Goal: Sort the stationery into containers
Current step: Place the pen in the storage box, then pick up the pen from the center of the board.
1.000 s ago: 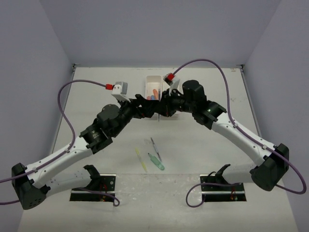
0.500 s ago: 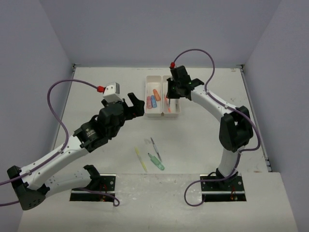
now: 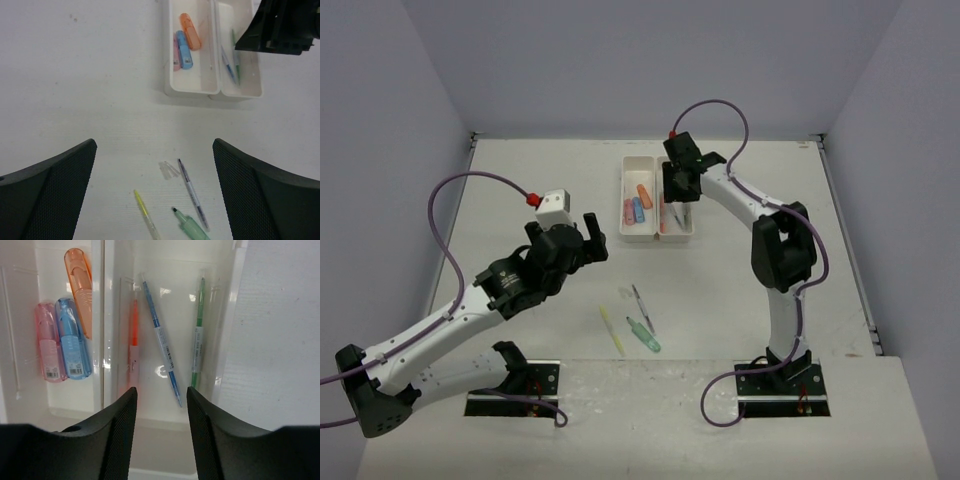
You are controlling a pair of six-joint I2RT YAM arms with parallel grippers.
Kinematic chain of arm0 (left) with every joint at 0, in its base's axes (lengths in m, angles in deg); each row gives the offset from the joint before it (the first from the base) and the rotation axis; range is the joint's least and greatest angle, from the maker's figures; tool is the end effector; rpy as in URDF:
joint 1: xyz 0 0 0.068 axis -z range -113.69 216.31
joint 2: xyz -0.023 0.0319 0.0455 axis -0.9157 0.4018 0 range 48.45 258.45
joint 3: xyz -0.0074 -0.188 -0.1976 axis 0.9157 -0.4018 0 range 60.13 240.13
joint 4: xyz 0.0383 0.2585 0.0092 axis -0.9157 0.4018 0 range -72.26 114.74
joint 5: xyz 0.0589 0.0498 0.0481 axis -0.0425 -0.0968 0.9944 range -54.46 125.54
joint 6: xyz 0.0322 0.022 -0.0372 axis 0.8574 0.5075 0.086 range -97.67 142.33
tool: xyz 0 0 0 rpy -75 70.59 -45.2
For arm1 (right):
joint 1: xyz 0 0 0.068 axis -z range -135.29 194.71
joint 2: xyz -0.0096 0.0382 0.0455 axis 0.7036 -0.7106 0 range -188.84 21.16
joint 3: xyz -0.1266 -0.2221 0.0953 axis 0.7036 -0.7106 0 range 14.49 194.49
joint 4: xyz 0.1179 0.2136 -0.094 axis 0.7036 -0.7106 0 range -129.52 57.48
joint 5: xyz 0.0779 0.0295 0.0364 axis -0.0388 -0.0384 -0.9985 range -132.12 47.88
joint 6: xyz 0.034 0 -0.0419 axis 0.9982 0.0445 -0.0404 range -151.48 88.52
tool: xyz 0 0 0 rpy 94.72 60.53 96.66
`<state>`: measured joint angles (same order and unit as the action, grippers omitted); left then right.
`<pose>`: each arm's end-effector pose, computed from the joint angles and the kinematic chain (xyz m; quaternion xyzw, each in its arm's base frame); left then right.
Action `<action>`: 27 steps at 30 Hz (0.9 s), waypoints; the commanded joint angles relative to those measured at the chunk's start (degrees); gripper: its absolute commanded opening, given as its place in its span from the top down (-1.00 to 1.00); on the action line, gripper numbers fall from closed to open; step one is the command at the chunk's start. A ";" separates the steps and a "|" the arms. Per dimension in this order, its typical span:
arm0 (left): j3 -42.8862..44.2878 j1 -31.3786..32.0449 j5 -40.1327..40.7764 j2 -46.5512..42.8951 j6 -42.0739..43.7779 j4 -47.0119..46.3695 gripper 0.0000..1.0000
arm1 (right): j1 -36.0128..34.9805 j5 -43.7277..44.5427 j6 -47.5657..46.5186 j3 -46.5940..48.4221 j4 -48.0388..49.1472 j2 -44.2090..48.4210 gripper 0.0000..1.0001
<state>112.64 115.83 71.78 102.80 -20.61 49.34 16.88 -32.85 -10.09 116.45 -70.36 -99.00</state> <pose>0.1449 -0.1374 0.3237 -0.0991 0.8440 -0.1357 0.5093 0.4140 0.2122 0.2317 -0.0300 0.9531 0.0509 0.2969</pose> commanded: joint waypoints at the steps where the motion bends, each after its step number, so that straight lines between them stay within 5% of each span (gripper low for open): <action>1: 2.36 -0.39 8.07 -0.60 -0.99 7.51 -1.00 | -0.34 2.38 -0.93 2.86 -2.63 4.76 0.08; 7: 3.58 -0.30 14.58 -2.38 0.57 12.78 -1.00 | -6.97 -1.63 1.32 -13.87 2.22 23.12 0.27; 11: 3.83 -0.30 12.75 -4.58 0.21 13.84 -1.00 | -18.00 -2.16 5.19 -29.98 8.55 32.32 0.31; 20: 1.98 -0.35 10.74 -5.97 -1.50 14.96 -1.00 | -29.79 -1.20 11.30 -41.20 12.42 30.26 0.32; 27: -1.26 -0.30 7.57 -4.41 -2.24 12.57 -1.00 | -31.62 -1.59 12.15 -41.00 12.82 25.20 0.29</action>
<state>112.80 115.83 80.49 97.41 -21.18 63.08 -14.28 -35.44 -0.29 74.54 -60.36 -72.63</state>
